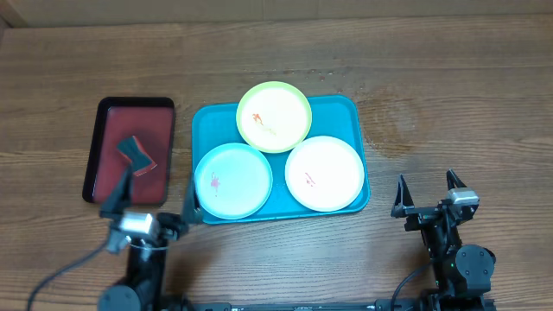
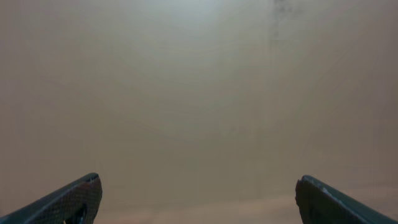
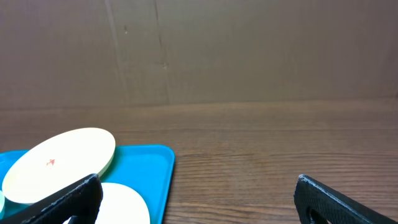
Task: Clean dirty plates on tray and stack at the side
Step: 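Reach the left gripper to the sponge in the black tray and grasp it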
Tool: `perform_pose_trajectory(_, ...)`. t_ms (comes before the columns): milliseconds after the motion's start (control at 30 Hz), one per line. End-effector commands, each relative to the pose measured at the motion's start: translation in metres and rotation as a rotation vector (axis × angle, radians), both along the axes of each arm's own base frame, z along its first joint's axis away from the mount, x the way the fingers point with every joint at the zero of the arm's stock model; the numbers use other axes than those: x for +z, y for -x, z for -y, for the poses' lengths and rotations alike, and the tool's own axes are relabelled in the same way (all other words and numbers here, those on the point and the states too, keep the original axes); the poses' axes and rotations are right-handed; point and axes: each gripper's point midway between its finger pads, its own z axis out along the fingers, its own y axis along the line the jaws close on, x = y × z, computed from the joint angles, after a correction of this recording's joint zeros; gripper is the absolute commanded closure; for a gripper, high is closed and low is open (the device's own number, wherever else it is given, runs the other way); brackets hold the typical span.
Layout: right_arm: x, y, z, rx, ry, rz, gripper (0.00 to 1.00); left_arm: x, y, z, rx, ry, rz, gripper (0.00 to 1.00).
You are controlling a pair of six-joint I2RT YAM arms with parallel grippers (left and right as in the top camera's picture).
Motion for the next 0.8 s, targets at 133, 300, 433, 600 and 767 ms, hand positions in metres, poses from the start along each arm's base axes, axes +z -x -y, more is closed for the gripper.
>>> perform_pose_trajectory(133,-0.001,0.000,0.003,-0.012,0.004,0.008,0.00,0.033,-0.043,-0.016,0.090,-0.057,-0.329,0.00)
perform_pose_trajectory(300,-0.001,0.000,0.003,-0.012,0.004,0.008,0.00,0.027,-0.085,-0.007,0.012,-0.085,-0.478,0.00)
perform_pose_trajectory(433,-0.001,0.000,0.003,-0.012,0.004,0.007,0.00,0.019,-0.111,-0.062,0.290,0.107,-0.632,0.00)
perform_pose_trajectory(600,-0.001,0.000,0.003,-0.012,0.004,0.007,0.00,0.003,-0.132,-0.080,0.319,0.214,-0.865,0.00)
perform_pose_trajectory(767,-0.001,0.000,0.003,-0.012,0.004,0.008,0.00,-0.027,-0.153,-0.085,0.313,0.159,-0.980,0.00)
